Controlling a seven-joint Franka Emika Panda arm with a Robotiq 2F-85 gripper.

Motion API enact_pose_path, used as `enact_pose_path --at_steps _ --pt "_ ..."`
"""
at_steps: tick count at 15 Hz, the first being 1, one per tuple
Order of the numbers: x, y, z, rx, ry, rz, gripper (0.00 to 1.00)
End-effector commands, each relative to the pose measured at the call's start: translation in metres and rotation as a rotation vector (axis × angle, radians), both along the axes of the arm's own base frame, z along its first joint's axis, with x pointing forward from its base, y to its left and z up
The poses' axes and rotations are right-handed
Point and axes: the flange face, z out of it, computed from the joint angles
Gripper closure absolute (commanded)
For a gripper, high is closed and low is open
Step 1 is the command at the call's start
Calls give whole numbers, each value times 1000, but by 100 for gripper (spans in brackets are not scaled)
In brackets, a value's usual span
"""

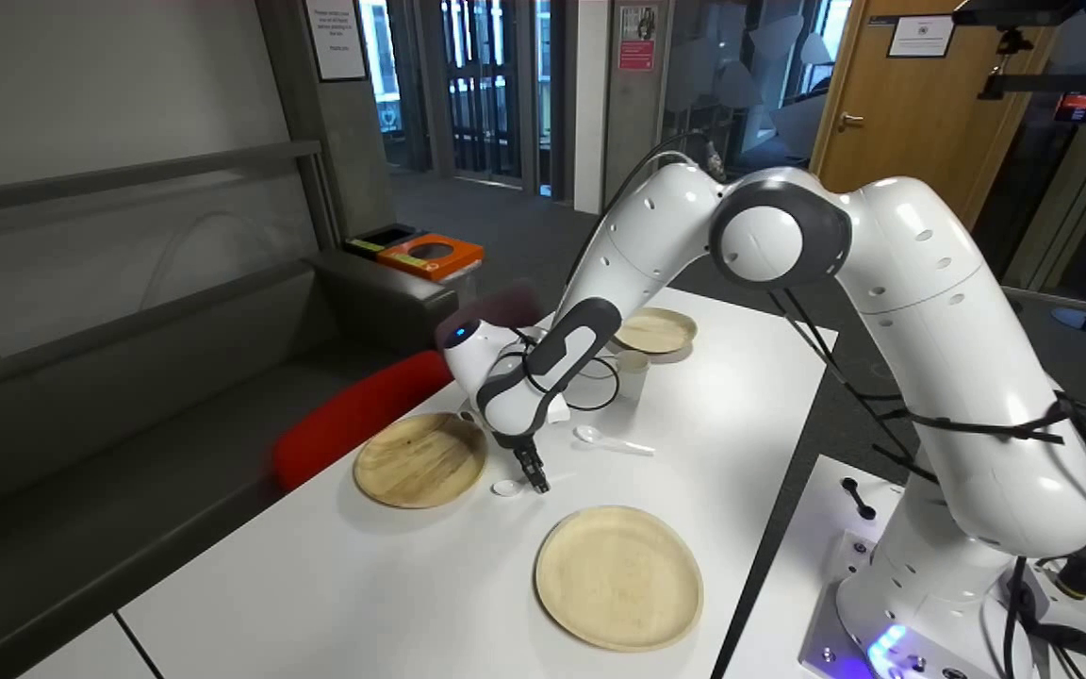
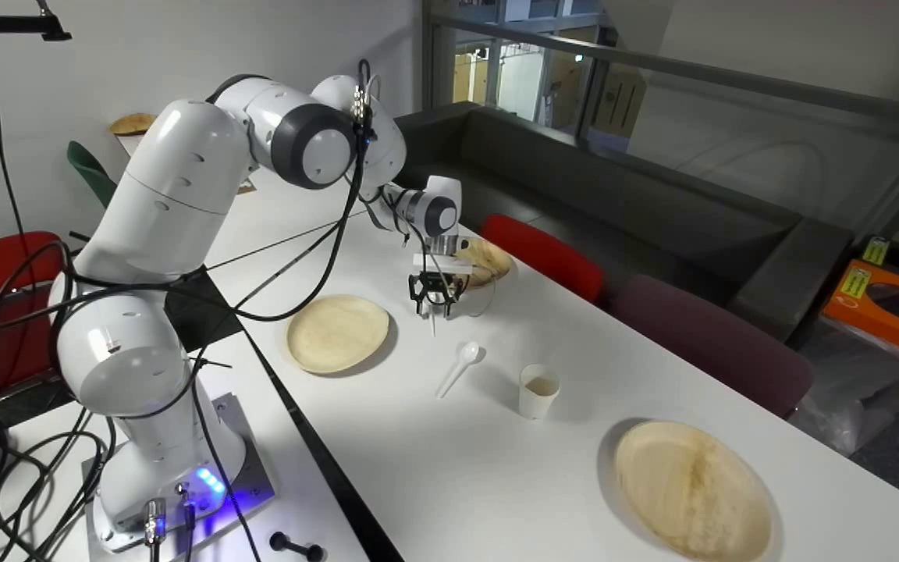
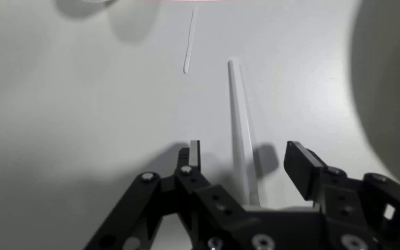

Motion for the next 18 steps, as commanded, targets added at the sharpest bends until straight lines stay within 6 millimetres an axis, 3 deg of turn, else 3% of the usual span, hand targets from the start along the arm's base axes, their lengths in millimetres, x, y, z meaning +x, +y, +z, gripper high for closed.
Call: enact_pose_path --at_steps 1,6,18 --pt "8 -3 6 -6 1 21 62" --pt "11 -3 8 -6 -4 17 99" --pt "13 -12 24 -12 -27 -5 100"
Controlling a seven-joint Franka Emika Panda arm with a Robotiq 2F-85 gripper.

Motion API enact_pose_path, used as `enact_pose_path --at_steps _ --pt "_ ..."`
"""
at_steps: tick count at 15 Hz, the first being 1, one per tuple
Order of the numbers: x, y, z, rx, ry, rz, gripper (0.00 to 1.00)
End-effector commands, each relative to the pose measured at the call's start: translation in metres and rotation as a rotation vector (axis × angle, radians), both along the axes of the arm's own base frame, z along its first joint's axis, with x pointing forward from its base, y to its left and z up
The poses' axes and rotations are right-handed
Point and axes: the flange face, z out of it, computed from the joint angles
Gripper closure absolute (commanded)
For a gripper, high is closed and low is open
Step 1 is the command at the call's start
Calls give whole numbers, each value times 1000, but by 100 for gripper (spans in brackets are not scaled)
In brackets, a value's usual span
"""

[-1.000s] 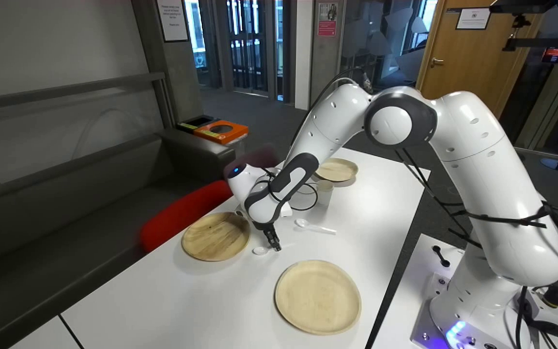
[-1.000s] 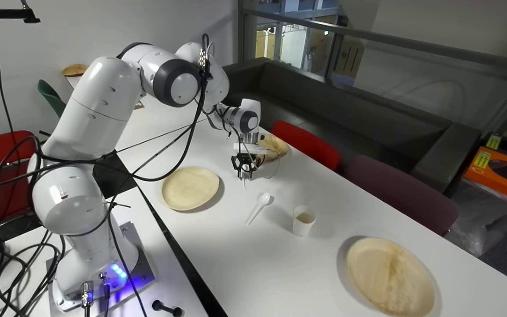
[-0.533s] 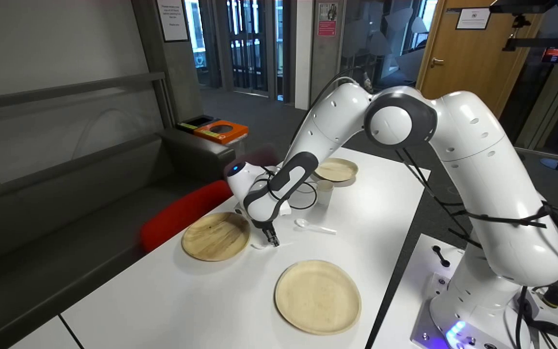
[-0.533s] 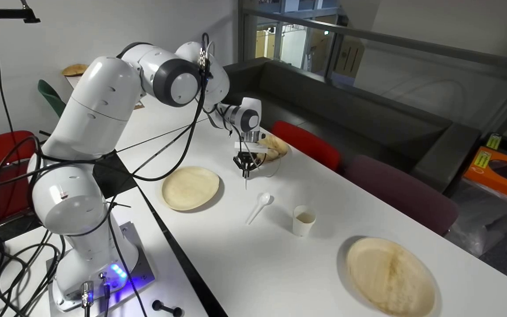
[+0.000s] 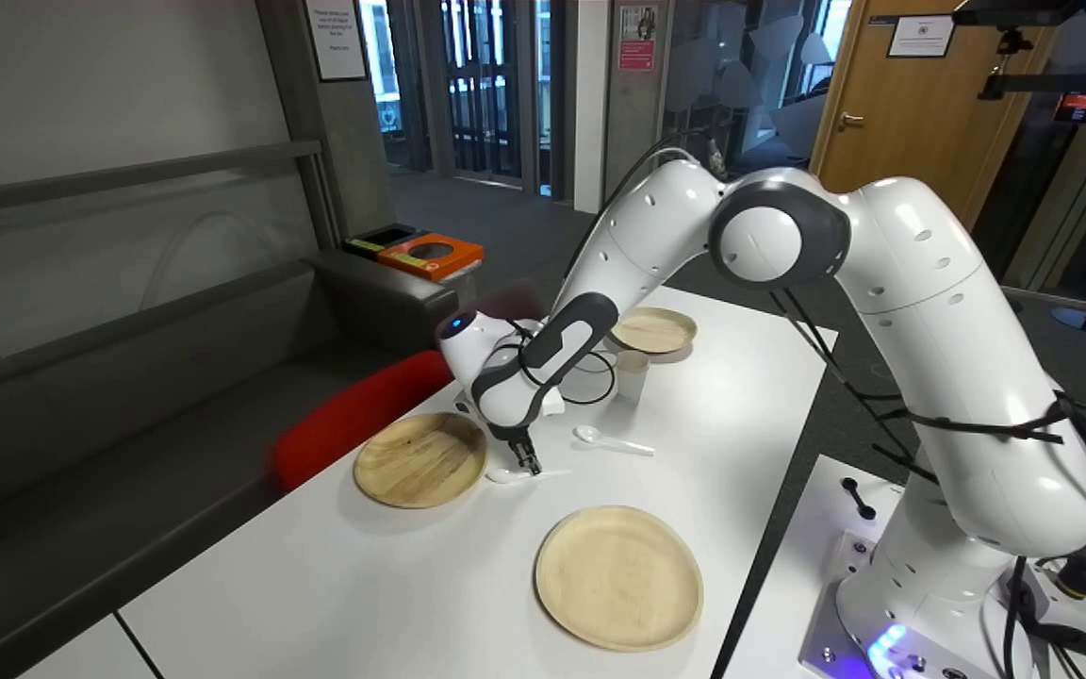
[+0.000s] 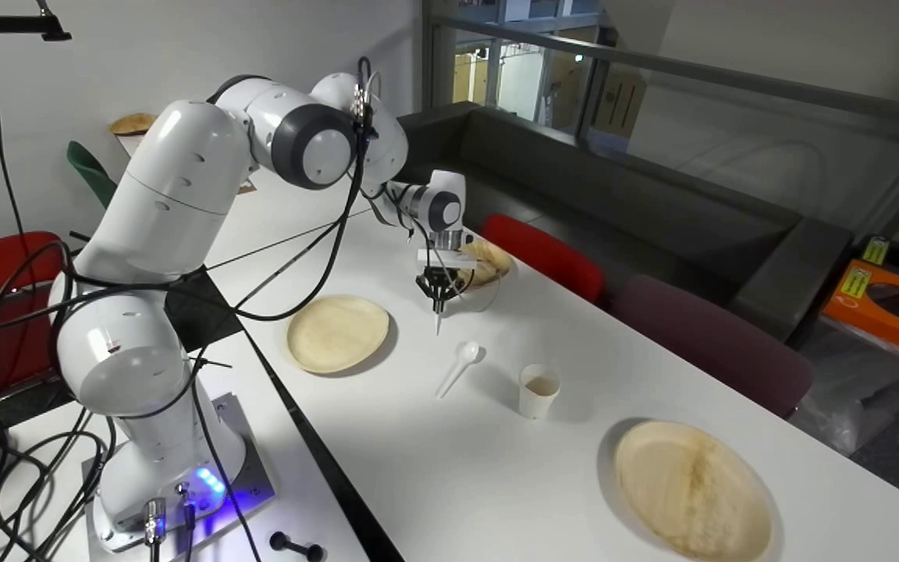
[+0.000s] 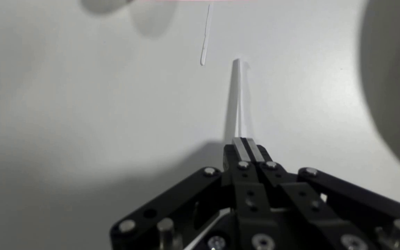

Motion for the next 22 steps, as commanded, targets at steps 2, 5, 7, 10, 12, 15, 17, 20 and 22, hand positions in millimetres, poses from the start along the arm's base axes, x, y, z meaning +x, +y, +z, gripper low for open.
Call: enact_pose_path --at_steps 2,5,7,10,12,15,17,20,22 --pt "2 -14 17 -10 -11 -8 100" --pt "1 -20 21 -10 -15 -18 100" --pt "0 -24 23 -18 -19 -30 100" --pt "-4 -36 33 -76 -62 -133 100" --pt "-8 -46 45 -114 -107 -252 100" --pt "-19 -58 58 -166 -147 -416 100" --pt "-29 -65 65 -202 -191 -515 100" --pt "-48 -74 71 -283 -263 -638 100" --pt "-59 -82 75 -351 -312 -710 100"
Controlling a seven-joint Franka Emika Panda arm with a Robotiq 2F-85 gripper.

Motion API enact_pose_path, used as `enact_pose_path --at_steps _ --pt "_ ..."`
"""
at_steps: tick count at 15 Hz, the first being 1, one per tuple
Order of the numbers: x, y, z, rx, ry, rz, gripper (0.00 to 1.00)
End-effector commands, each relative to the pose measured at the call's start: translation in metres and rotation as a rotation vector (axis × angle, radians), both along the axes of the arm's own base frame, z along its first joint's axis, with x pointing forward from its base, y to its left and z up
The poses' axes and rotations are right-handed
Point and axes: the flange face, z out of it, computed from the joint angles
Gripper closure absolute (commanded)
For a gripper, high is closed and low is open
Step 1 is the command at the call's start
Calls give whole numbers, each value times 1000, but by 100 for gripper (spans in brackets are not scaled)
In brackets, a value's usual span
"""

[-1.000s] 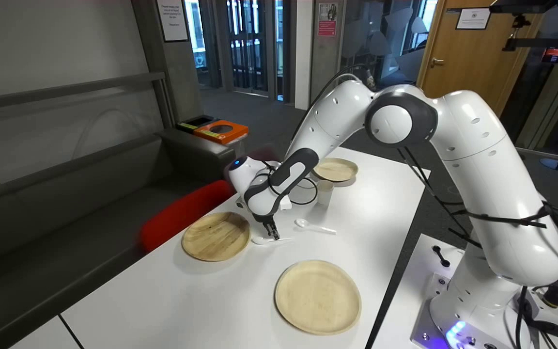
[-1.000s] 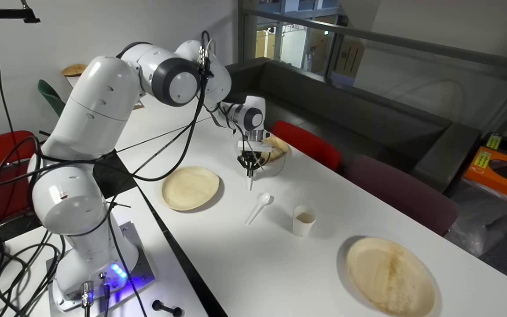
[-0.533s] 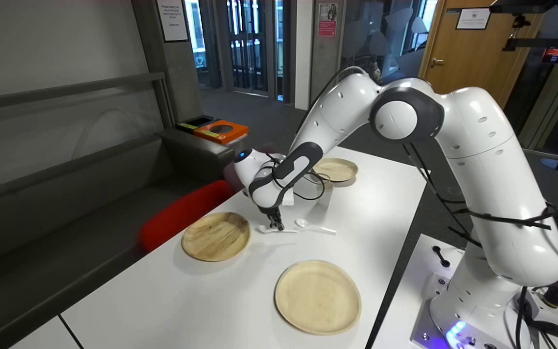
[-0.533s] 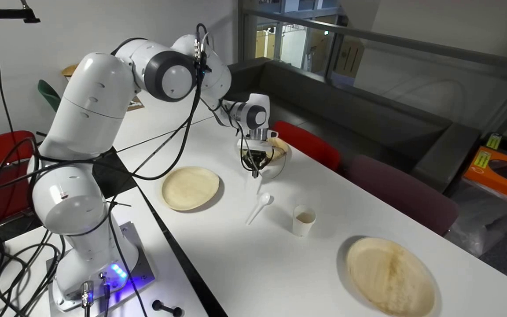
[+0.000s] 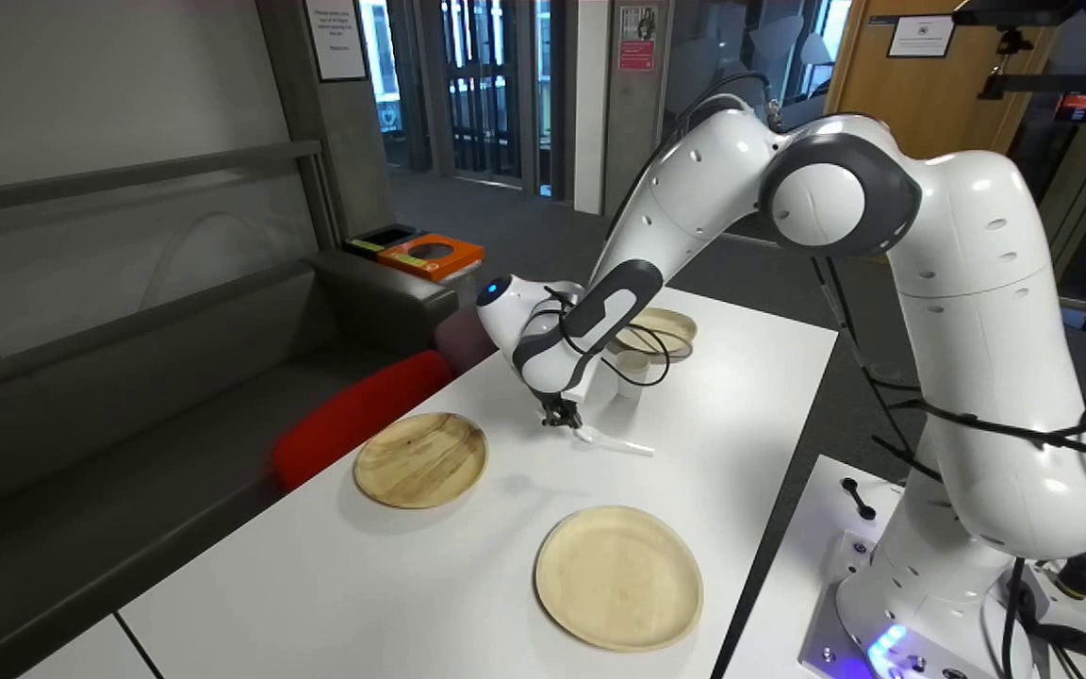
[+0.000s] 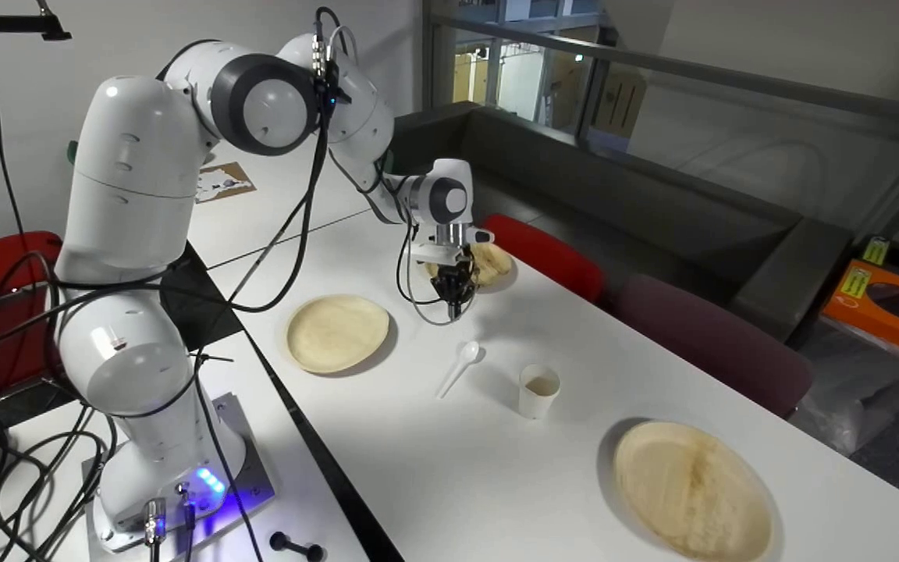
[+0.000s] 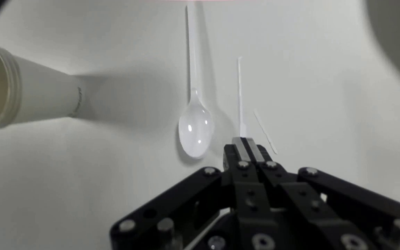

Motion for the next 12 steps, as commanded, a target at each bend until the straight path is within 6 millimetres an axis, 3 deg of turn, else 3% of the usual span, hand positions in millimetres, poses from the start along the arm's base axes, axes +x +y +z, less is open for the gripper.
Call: enact_pose_path --at_steps 1,8,12 --pt "-34 -13 18 -129 -84 -123 100" --pt "-87 -37 12 -481 -45 -334 100" --pt "-105 -41 12 -682 45 -340 100"
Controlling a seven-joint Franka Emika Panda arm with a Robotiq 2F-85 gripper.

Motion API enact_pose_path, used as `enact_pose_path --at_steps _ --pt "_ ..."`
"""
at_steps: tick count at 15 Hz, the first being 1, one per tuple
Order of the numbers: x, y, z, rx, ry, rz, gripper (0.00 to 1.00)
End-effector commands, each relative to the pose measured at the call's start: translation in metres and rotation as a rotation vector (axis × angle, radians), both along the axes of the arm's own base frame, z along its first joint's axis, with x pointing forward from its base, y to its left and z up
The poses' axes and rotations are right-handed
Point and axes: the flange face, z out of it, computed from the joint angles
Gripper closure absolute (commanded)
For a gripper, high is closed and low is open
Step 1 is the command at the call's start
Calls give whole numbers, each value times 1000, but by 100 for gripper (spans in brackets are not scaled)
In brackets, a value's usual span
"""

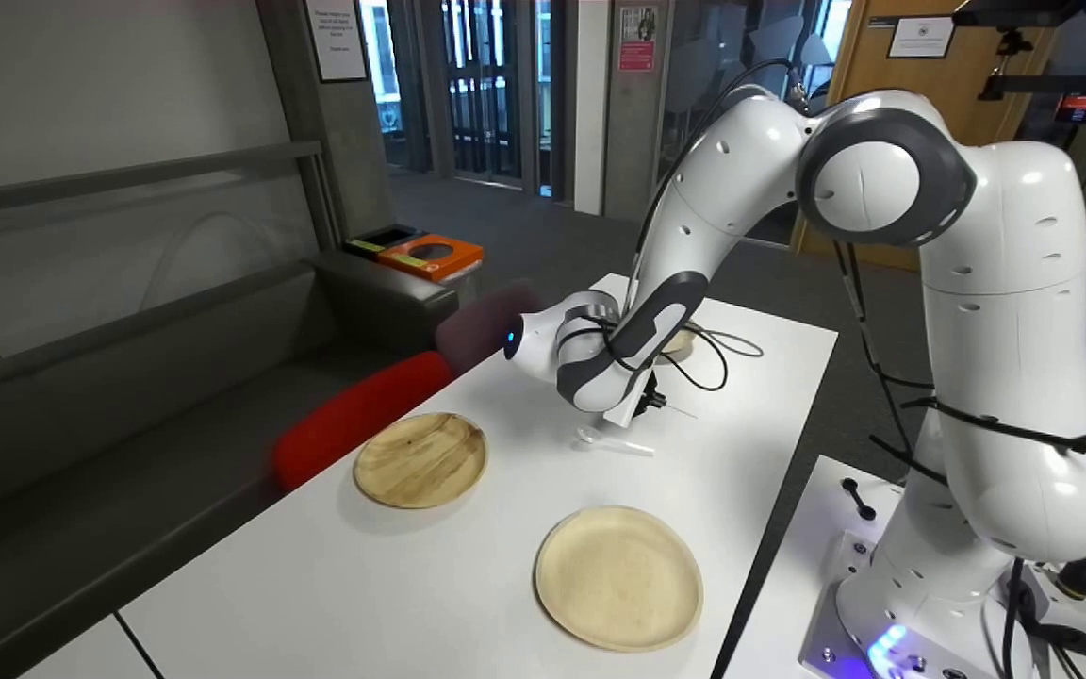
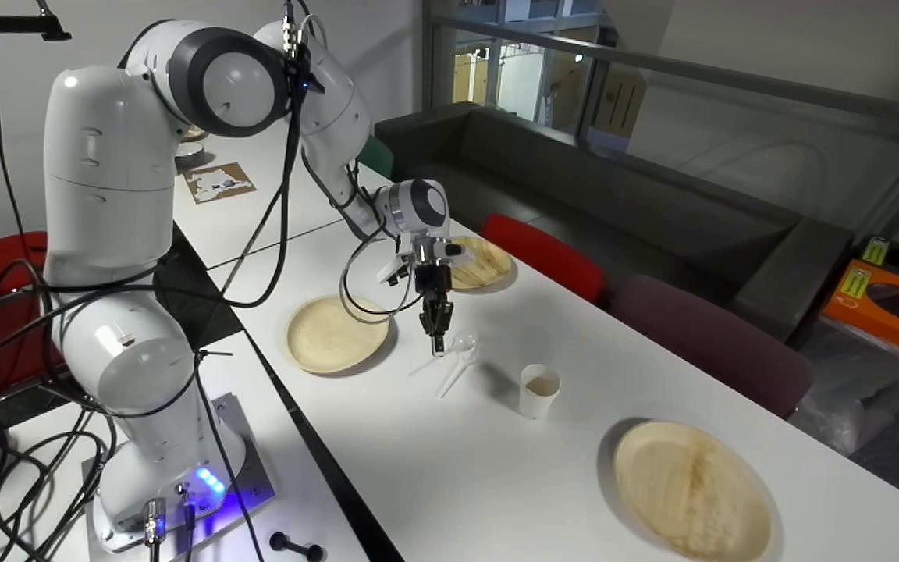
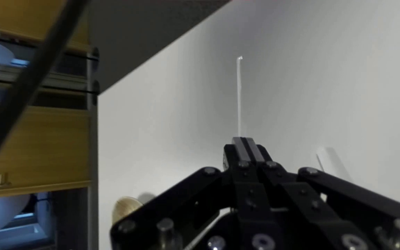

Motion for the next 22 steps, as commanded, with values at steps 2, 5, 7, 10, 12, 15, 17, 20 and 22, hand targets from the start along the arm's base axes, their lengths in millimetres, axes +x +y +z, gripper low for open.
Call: enact_pose_path --at_steps 2,5,7,10,12,15,17,20,22 --pt "-8 10 12 -146 75 109 100" --pt "14 28 6 -174 83 291 100" --pt "25 40 3 -193 94 388 100" --pt "33 46 -11 -219 152 475 100" --pt "27 39 -20 -242 208 500 100" --pt "25 31 -31 -262 230 519 100" --pt "32 30 -41 -246 232 519 100" --pt "40 30 -56 -209 263 509 100" --pt "41 31 -64 -186 288 510 100"
